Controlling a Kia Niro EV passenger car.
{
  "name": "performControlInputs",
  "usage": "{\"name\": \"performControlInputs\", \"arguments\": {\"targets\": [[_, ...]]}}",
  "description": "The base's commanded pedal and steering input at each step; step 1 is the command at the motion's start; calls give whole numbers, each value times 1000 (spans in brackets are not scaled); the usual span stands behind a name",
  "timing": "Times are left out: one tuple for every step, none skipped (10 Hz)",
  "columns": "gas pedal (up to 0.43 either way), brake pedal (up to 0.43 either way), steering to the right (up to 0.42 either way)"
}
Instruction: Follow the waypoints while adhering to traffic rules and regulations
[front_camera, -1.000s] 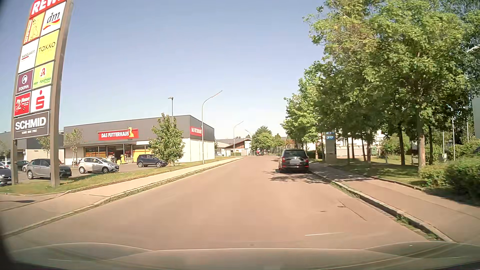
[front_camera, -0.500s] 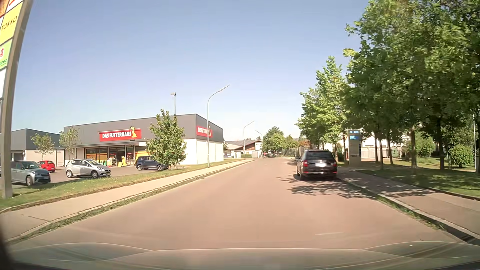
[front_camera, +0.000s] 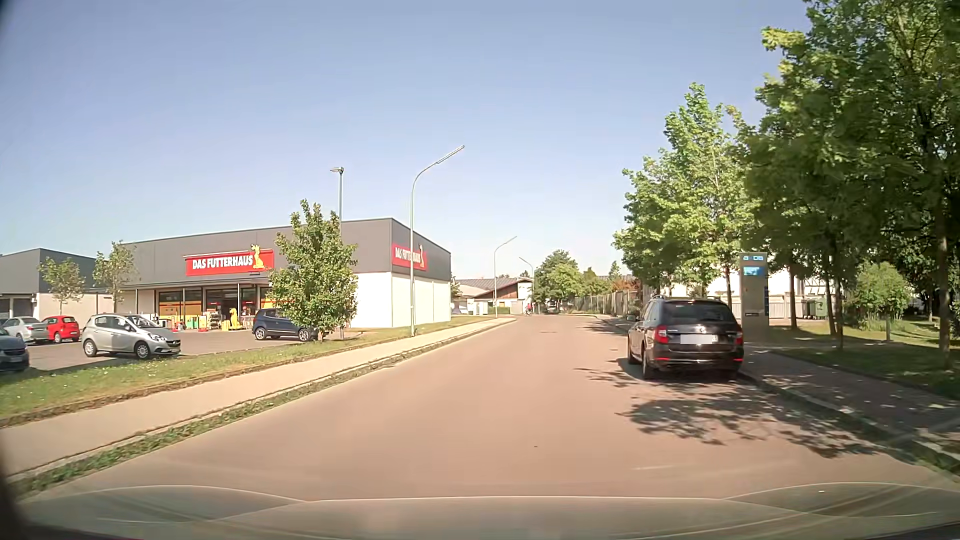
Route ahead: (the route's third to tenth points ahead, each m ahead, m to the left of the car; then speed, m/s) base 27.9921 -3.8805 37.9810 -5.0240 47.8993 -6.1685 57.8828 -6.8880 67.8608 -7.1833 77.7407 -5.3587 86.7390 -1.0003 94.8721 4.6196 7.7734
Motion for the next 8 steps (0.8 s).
{"name": "performControlInputs", "arguments": {"targets": [[47, 0, 3], [47, 0, 8], [47, 0, 11], [47, 0, 12], [47, 0, 15], [47, 0, 18], [47, 0, 24], [39, 0, 31]]}}
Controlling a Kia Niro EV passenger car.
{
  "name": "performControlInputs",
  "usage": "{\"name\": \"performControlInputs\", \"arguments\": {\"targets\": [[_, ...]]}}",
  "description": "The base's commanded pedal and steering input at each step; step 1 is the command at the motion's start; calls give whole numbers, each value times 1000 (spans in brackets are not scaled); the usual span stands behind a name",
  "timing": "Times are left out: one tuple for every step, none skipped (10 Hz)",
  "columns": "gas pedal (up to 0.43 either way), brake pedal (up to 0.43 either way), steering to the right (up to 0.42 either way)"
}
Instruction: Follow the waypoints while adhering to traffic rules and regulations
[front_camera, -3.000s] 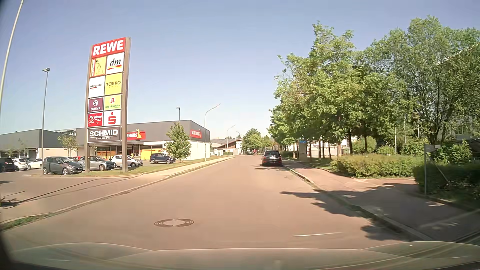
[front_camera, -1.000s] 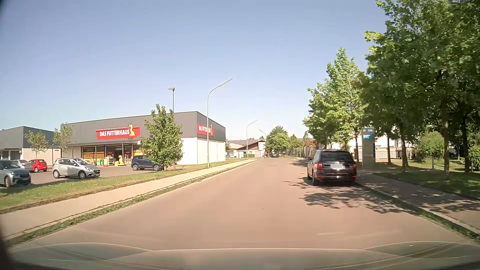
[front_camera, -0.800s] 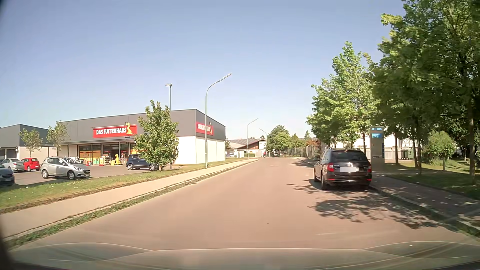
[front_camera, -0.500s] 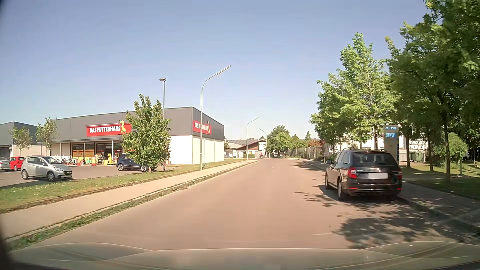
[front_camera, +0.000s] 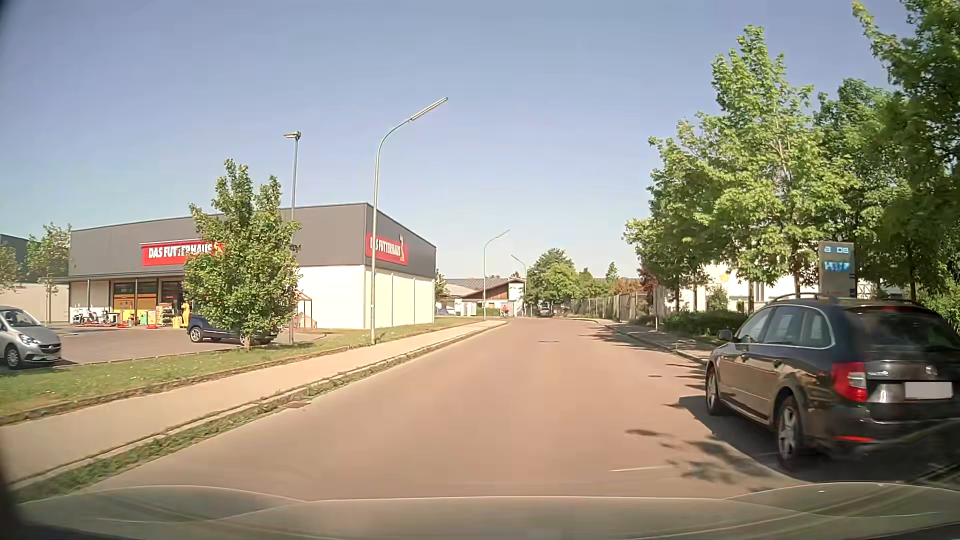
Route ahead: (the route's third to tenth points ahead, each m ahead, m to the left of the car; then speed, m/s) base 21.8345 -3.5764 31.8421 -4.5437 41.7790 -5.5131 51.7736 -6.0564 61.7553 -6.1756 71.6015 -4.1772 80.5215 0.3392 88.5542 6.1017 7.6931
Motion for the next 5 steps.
{"name": "performControlInputs", "arguments": {"targets": [[39, 0, 37], [39, 0, 45], [39, 0, 53], [39, 0, 58], [39, 0, 64]]}}
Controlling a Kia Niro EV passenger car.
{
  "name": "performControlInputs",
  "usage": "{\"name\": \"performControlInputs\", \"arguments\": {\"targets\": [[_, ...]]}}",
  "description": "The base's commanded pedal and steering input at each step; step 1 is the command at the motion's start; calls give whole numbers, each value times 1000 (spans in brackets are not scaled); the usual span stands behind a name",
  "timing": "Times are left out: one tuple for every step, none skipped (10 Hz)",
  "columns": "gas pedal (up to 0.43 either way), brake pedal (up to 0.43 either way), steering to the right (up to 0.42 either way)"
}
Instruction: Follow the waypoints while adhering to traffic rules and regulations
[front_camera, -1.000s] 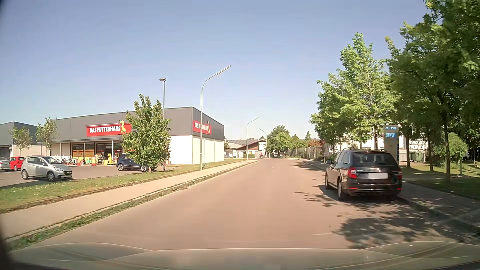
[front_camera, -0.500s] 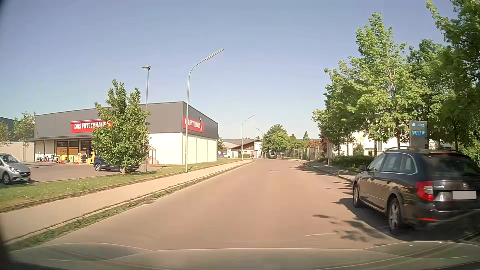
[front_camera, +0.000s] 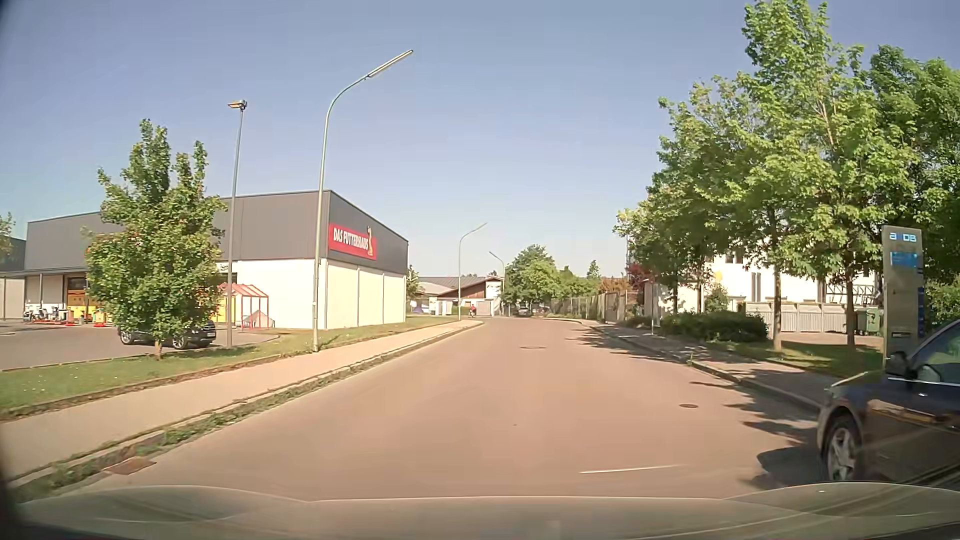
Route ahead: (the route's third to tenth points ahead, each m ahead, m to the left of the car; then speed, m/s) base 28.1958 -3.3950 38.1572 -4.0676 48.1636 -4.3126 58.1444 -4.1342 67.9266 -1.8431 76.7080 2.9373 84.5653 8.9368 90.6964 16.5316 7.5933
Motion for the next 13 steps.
{"name": "performControlInputs", "arguments": {"targets": [[47, 0, 67], [47, 0, 69], [67, 0, 71], [79, 0, 71], [110, 0, 71], [130, 0, 71], [130, 0, 70], [130, 0, 67], [110, 0, 57], [87, 0, 44], [87, 0, 32], [87, 0, 24], [87, 0, 13]]}}
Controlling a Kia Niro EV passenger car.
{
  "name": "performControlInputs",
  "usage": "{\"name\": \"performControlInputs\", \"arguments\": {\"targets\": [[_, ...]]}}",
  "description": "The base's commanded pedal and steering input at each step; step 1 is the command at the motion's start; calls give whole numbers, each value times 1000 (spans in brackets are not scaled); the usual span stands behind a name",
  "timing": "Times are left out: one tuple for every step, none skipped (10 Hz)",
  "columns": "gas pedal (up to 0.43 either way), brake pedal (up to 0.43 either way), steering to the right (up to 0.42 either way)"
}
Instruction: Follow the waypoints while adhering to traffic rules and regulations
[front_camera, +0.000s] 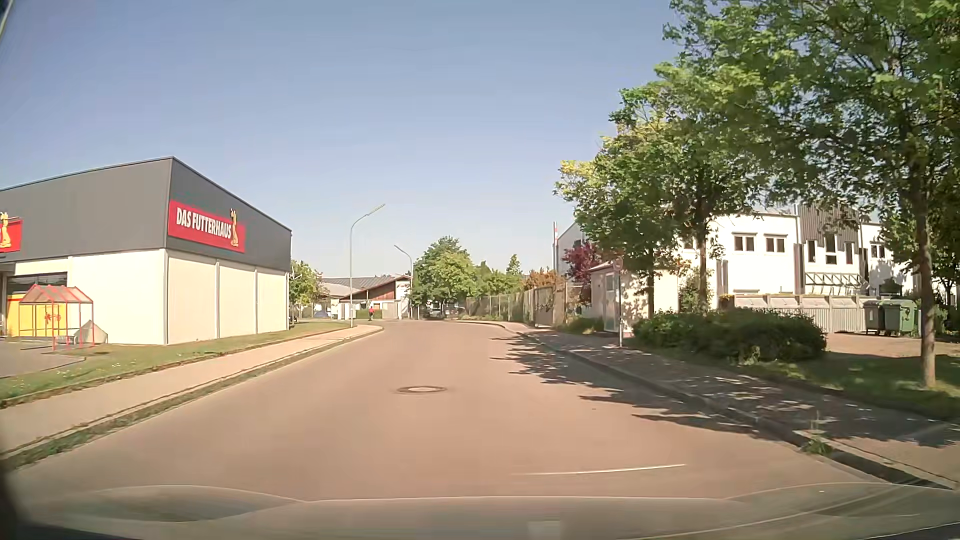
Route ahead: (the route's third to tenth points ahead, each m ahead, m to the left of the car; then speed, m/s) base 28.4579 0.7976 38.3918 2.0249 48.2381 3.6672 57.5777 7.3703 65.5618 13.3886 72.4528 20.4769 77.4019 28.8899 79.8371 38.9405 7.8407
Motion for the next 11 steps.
{"name": "performControlInputs", "arguments": {"targets": [[87, 0, 9], [87, 0, 5], [87, 0, 4], [98, 0, 3], [98, 0, 0], [87, 0, -6], [87, 0, -12], [87, 0, -16], [87, 0, -21], [87, 0, -29], [87, 0, -34]]}}
